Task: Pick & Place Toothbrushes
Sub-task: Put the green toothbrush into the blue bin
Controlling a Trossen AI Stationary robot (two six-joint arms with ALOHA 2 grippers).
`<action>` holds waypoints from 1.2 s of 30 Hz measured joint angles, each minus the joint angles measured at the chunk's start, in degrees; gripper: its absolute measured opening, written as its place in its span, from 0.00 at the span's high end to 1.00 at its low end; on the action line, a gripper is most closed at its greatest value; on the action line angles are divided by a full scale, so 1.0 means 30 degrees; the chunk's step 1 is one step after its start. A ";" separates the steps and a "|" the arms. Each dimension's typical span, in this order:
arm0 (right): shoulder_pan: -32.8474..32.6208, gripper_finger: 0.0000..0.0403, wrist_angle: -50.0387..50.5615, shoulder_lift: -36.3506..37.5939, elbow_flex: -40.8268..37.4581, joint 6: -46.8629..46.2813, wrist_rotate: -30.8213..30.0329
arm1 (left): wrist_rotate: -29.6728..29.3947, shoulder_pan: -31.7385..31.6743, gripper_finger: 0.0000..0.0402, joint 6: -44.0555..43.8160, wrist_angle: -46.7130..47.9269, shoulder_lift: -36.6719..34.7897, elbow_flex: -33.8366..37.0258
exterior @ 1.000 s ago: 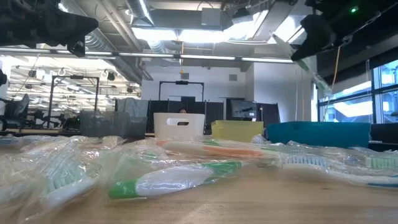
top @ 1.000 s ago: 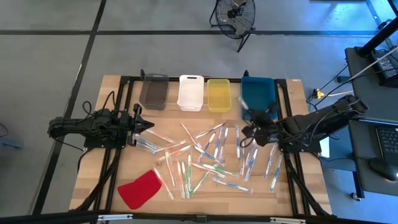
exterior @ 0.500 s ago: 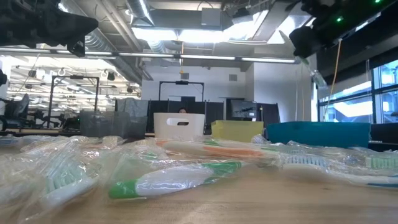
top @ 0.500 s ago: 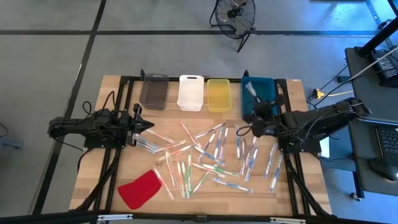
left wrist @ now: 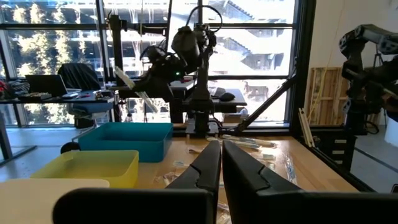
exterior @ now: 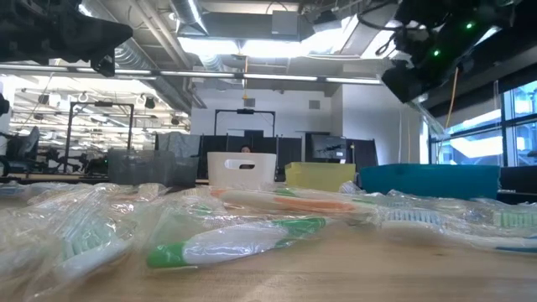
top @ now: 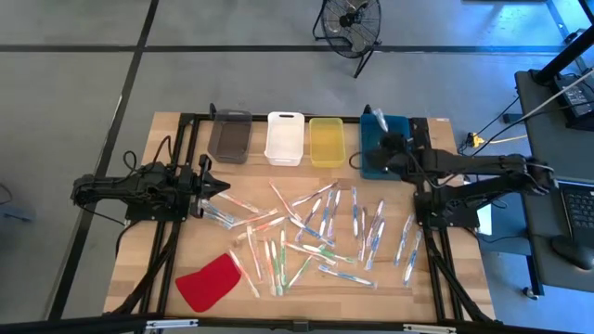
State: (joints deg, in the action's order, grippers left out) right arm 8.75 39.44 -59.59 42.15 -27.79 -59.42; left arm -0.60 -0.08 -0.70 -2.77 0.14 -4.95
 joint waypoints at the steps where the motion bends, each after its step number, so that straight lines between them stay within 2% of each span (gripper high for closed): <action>1: 0.0406 0.94 -0.0002 0.0000 0.0000 0.0002 0.0641 | 0.0000 -0.0003 0.97 0.0003 0.0001 0.0000 0.0000; 12: 0.5405 0.95 -0.0342 0.0000 0.0000 0.1201 0.6992 | 0.0000 -0.0006 0.97 -0.0004 -0.0006 0.0000 0.0000; 19: 0.8308 0.95 -0.0313 0.0000 0.0000 0.2488 0.9976 | 0.0000 -0.0005 0.97 -0.0004 0.0001 0.0000 0.0000; 25: 0.9881 0.94 -0.0306 -0.0617 0.0000 0.2938 1.1656 | 0.0000 -0.0003 0.97 -0.0003 -0.0006 0.0000 0.0000; 36: 1.1417 0.94 -0.0477 -0.3374 0.0000 0.3218 1.3173 | 0.0000 -0.0006 0.97 -0.0004 -0.0006 0.0000 0.0000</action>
State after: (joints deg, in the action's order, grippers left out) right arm 43.00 38.01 -69.72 42.15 -18.14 -19.90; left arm -0.60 -0.10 -0.71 -2.79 0.14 -4.95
